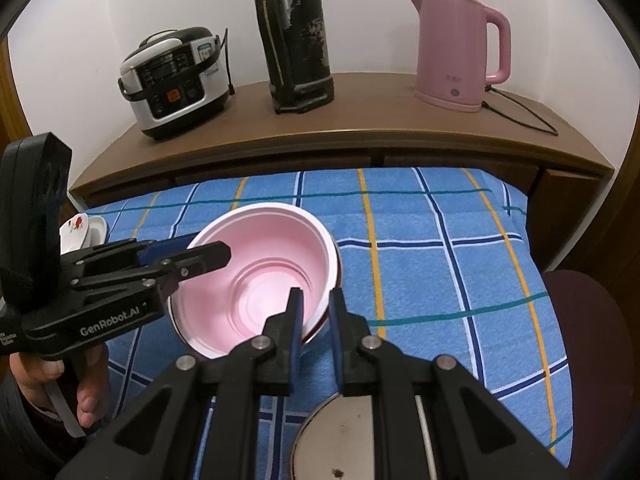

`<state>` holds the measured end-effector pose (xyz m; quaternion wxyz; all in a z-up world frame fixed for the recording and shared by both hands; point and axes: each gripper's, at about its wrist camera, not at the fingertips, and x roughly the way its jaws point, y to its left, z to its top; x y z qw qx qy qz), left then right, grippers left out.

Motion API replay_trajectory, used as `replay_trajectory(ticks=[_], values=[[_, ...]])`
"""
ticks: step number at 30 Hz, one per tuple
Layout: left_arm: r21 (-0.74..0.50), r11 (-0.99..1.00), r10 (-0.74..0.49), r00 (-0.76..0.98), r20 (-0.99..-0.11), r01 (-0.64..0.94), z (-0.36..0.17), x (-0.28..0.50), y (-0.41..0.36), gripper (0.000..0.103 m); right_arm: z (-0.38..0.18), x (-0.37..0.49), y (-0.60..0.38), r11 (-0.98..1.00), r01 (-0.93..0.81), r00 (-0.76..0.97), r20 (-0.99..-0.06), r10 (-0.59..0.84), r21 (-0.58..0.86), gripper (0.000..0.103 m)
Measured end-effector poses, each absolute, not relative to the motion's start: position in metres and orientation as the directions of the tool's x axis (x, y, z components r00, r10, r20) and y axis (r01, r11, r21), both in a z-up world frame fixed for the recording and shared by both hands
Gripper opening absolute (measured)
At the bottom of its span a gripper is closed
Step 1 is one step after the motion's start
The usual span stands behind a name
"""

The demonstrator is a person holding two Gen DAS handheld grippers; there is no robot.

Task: Organize plates and bowls
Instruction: 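Lower the pink bowl into the red bowl with both grippers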

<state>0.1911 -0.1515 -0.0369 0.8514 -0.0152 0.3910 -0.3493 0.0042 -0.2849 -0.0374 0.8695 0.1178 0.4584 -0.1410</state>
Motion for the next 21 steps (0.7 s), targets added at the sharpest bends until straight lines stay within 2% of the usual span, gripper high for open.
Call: replay_trajectory(ticks=[21], values=[[-0.295,0.764,-0.598,0.46,-0.656,0.573,-0.037,0.1944,-0.148,0.029,-0.0435,0.0077,-0.2799,0.939,0.337,0.532,-0.836,-0.133,0.065,0.013]])
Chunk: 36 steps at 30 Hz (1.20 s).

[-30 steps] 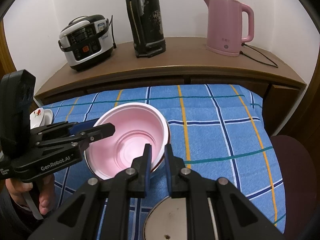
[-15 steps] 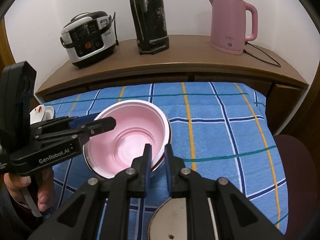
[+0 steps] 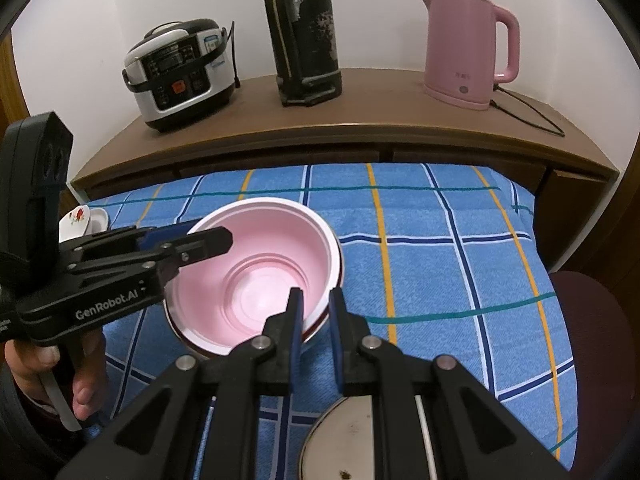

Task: Organize plates and bowls
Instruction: 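Lower the pink bowl into the red bowl with both grippers, then press the pink bowl down inside the red bowl with both grippers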

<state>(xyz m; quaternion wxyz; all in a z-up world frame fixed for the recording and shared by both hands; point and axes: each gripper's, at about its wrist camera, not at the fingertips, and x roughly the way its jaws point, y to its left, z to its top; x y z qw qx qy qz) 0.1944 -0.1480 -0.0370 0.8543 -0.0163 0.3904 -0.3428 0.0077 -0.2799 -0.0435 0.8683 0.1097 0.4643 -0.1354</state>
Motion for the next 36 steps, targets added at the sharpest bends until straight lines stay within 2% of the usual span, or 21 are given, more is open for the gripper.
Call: replay_trajectory(ticks=[15,36], values=[[-0.247,0.773,-0.577,0.485,-0.657,0.585,-0.035,0.1927,-0.1498,0.029,-0.0452,0.0112,-0.2708,0.947,0.32,0.524,-0.831,-0.189,-0.014,0.013],[-0.21,0.77,-0.569,0.499,-0.653,0.602,-0.0338,0.1883,-0.155,0.029,-0.0473,0.0127,-0.2695,0.948,0.314,0.513,-0.833,-0.208,-0.044,0.013]])
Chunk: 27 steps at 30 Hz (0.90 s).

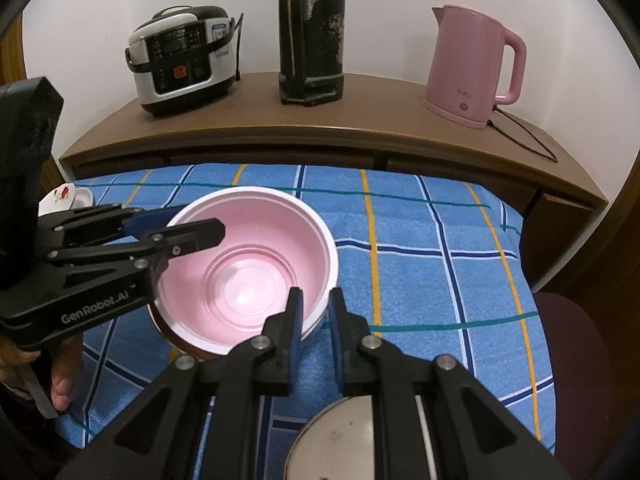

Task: Organize plates and bowls
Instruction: 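Press the pink bowl down inside the red bowl with both grippers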

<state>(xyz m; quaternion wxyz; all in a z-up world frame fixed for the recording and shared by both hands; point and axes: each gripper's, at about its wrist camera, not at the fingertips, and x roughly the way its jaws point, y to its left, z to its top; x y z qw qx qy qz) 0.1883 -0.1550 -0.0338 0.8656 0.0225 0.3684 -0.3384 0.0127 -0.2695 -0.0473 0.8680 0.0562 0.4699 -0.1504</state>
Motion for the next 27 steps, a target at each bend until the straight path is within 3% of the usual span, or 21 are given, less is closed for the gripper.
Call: replay_trajectory(ticks=[27], values=[[-0.24,0.783,-0.57,0.507,-0.647,0.574,-0.0301,0.1933,-0.1456,0.029,-0.0489,0.0145,-0.2607,0.952,0.304,0.517,-0.83,-0.207,-0.048,0.013]])
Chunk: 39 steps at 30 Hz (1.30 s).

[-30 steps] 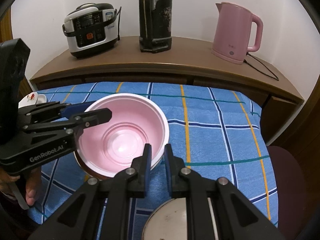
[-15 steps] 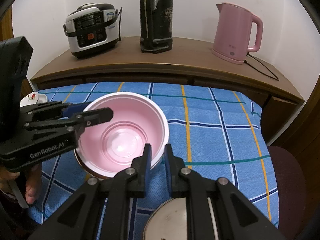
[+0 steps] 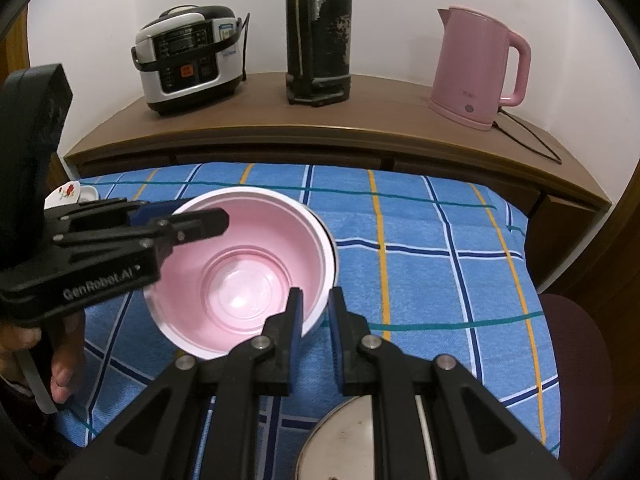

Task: Organize plates and bowls
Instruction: 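Press the pink bowl down inside the red bowl with both grippers, then open both grippers and withdraw from the pink bowl rim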

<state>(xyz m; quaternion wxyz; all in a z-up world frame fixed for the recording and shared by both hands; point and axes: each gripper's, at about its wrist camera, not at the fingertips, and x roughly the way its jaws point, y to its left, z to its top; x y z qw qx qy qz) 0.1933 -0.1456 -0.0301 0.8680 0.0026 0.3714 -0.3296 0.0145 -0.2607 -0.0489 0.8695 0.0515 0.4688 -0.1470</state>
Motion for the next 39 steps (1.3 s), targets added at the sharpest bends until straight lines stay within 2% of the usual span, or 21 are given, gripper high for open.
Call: replay_trajectory(ticks=[18,35,36,37,38,39], values=[[-0.242,0.804,-0.549,0.522,-0.653,0.543,-0.033,0.198,-0.142,0.029,-0.053,0.028,-0.253,0.955,0.281,0.519,-0.821,-0.237,-0.098,0.012],[-0.235,0.818,-0.539,0.553,-0.635,0.526,-0.027,0.198,-0.137,0.03,-0.049,0.023,-0.254,0.959,0.274,0.544,-0.813,-0.21,-0.064,0.014],[-0.237,0.819,-0.539,0.557,-0.633,0.523,-0.026,0.198,-0.136,0.037,-0.048,0.023,-0.254,0.959,0.277,0.546,-0.811,-0.211,-0.063,0.014],[-0.241,0.818,-0.542,0.561,-0.626,0.522,-0.025,0.198,-0.135,0.049,-0.047,0.022,-0.254,0.958,0.279,0.549,-0.809,-0.211,-0.061,0.016],[-0.243,0.819,-0.543,0.567,-0.62,0.519,-0.024,0.197,-0.134,0.057,-0.047,0.022,-0.253,0.958,0.281,0.552,-0.806,-0.212,-0.059,0.021],[-0.244,0.823,-0.542,0.58,-0.608,0.513,-0.022,0.196,-0.132,0.069,-0.045,0.021,-0.253,0.957,0.284,0.56,-0.801,-0.214,-0.057,0.029]])
